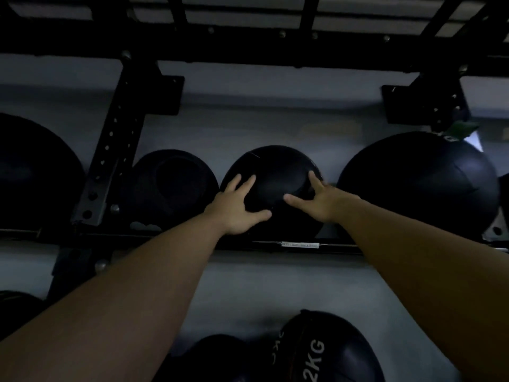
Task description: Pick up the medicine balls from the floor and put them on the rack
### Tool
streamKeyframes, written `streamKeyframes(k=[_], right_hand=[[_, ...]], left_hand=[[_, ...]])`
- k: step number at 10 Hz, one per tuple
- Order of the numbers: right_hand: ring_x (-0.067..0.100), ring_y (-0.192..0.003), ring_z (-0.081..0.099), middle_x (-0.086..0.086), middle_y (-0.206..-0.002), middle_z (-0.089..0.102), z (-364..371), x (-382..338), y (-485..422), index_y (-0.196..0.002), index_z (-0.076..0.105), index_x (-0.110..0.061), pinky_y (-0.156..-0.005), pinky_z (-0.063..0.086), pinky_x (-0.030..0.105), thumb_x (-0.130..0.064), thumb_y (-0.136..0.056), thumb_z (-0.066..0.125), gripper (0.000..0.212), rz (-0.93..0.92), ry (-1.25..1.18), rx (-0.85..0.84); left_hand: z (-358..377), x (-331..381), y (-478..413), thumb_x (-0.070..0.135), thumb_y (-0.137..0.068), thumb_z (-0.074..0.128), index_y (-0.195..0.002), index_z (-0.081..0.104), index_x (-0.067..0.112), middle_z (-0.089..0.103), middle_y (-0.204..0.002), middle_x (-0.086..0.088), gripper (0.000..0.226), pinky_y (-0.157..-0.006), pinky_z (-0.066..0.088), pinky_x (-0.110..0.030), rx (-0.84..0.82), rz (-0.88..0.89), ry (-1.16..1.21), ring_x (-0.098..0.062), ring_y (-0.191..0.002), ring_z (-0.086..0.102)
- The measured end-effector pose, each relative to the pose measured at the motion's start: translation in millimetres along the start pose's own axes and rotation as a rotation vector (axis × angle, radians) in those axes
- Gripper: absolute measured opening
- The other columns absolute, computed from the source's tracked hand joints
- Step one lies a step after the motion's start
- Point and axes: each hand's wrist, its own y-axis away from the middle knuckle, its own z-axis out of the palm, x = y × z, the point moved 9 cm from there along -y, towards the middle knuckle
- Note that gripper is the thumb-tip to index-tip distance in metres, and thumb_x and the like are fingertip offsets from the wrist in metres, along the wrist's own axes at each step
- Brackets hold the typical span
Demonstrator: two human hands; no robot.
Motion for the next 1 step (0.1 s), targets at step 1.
streamKeyframes(k=[1], right_hand=[[0.032,-0.15,0.039,0.01,-0.167,0.037,11.2,7.8,48.4,-0.163,0.032,-0.021,-0.12,0.031,0.042,-0.095,-0.081,0.03,0.111,0.002,-0.038,-0.155]], left_hand=[[25.3,-37.6,67.8,0.062,-0.087,0.077,-0.145,0.06,0.035,0.059,-0.148,0.003,0.067,-0.115,0.045,-0.036,-0.094,-0.024,0.215,-0.014,-0.135,0.058]])
